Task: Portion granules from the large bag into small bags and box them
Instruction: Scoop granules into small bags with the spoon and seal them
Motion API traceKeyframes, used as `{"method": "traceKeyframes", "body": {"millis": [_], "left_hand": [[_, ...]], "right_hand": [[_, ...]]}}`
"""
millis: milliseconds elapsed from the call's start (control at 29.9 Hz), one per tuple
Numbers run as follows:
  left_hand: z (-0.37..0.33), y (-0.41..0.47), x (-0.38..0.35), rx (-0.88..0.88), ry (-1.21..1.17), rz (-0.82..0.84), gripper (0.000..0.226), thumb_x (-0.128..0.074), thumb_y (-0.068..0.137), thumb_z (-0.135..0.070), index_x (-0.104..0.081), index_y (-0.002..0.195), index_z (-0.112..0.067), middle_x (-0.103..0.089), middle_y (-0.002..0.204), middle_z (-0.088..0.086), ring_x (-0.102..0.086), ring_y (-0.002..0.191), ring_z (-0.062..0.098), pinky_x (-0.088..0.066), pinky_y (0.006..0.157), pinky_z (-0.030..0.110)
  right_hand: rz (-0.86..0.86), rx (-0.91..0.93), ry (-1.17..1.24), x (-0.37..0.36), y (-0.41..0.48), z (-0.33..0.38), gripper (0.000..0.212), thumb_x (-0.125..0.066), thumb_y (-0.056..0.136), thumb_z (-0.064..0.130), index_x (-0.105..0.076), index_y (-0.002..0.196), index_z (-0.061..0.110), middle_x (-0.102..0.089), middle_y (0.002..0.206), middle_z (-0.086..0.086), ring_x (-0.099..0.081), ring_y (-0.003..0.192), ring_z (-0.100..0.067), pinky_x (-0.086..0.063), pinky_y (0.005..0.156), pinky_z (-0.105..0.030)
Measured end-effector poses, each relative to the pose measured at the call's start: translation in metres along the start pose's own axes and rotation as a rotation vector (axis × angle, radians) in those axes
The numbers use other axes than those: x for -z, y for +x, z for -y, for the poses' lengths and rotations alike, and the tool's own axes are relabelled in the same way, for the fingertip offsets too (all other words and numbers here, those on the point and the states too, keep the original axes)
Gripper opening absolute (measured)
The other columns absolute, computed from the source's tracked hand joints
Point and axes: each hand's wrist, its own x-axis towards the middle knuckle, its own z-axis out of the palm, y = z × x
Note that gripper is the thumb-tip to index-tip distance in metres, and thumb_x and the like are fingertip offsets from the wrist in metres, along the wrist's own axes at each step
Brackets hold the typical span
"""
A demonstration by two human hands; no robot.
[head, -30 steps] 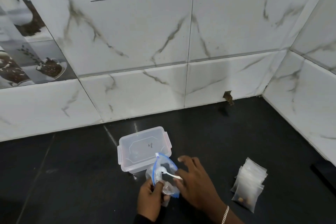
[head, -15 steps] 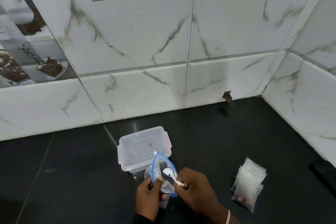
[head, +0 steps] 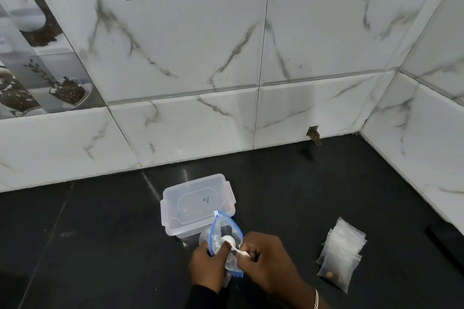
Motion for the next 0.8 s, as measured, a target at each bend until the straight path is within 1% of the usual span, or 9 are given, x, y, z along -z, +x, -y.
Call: {"method": "traceKeyframes", "body": {"millis": [134,267,368,468,535,602,669,736,802], "left_hand": [[-0.005,-0.002,0.0,-0.009,0.002,-0.009,0.013,-0.076,0.079,-0.02,-0.069,0.071,-0.012,-0.071,0.064,0.004,-0.069,0.065,0.02,-0.052,0.062,0.029],[-0.009,-0.005,0.006,-0.021,-0.069,0.058,0.036,-0.078,0.079,-0.028,-0.06,0.075,0.003,-0.067,0.061,0.014,-0.061,0.052,0.02,-0.051,0.054,0.033],[-0.012,-0.008,0.011,-0.029,-0.155,0.065,0.035,-0.073,0.085,-0.019,-0.055,0.079,0.01,-0.064,0.06,0.02,-0.057,0.05,0.022,-0.049,0.052,0.034],[-0.012,-0.01,0.018,-0.046,-0.174,0.067,0.026,-0.071,0.087,-0.017,-0.057,0.079,0.004,-0.064,0.067,0.026,-0.056,0.051,0.025,-0.05,0.053,0.036],[-0.012,-0.013,0.023,-0.079,-0.149,0.045,0.02,-0.072,0.086,-0.017,-0.057,0.085,-0.004,-0.067,0.07,0.021,-0.06,0.05,0.023,-0.052,0.054,0.036],[-0.013,-0.016,0.029,-0.157,-0.045,-0.012,0.028,-0.074,0.083,-0.018,-0.051,0.097,-0.019,-0.07,0.075,0.007,-0.064,0.051,0.012,-0.054,0.055,0.031],[-0.013,-0.019,0.034,-0.279,0.059,-0.046,0.035,-0.072,0.083,-0.019,-0.048,0.104,-0.034,-0.069,0.082,-0.005,-0.065,0.06,0.005,-0.05,0.059,0.024],[-0.011,-0.018,0.037,-0.356,0.155,-0.041,0.033,-0.068,0.085,-0.014,-0.056,0.099,-0.041,-0.064,0.092,-0.008,-0.065,0.072,0.007,-0.053,0.062,0.026],[-0.003,-0.013,0.039,-0.362,0.206,-0.045,0.041,-0.069,0.081,-0.005,-0.066,0.09,-0.045,-0.058,0.098,-0.011,-0.066,0.078,0.013,-0.059,0.062,0.031]], "right_hand": [[0.018,0.153,-0.285,0.0,0.0,-0.004,0.018,-0.059,0.078,0.034,-0.043,0.07,0.034,-0.05,0.071,0.012,-0.045,0.058,-0.003,-0.033,0.054,-0.017],[-0.021,0.23,-0.463,0.002,0.002,-0.008,0.017,-0.061,0.082,0.035,-0.048,0.073,0.027,-0.052,0.073,0.009,-0.049,0.056,-0.008,-0.029,0.051,-0.016],[-0.032,0.337,-0.544,0.001,-0.001,-0.008,0.017,-0.063,0.08,0.033,-0.048,0.073,0.027,-0.051,0.072,0.009,-0.047,0.056,-0.009,-0.028,0.05,-0.019],[-0.053,0.426,-0.56,-0.005,-0.005,-0.01,0.019,-0.065,0.082,0.029,-0.049,0.072,0.025,-0.05,0.072,0.009,-0.044,0.057,-0.009,-0.029,0.051,-0.022],[-0.037,0.417,-0.556,-0.006,-0.005,-0.013,0.019,-0.066,0.083,0.03,-0.05,0.073,0.025,-0.05,0.073,0.008,-0.045,0.057,-0.01,-0.033,0.05,-0.025],[-0.05,0.332,-0.5,-0.004,-0.006,-0.015,0.014,-0.066,0.084,0.033,-0.057,0.076,0.026,-0.05,0.076,0.01,-0.05,0.059,-0.007,-0.037,0.051,-0.022],[-0.129,0.142,-0.249,0.006,-0.003,-0.013,0.005,-0.072,0.085,0.032,-0.069,0.083,0.028,-0.054,0.077,0.012,-0.056,0.065,-0.005,-0.041,0.056,-0.016],[-0.284,-0.085,0.041,0.019,0.007,-0.02,0.006,-0.08,0.082,0.026,-0.075,0.081,0.029,-0.057,0.076,0.01,-0.06,0.069,-0.008,-0.042,0.059,-0.012],[-0.4,-0.28,0.136,0.032,0.02,-0.037,0.012,-0.08,0.083,0.024,-0.075,0.076,0.032,-0.062,0.074,0.006,-0.061,0.068,-0.008,-0.042,0.06,-0.012]]}}
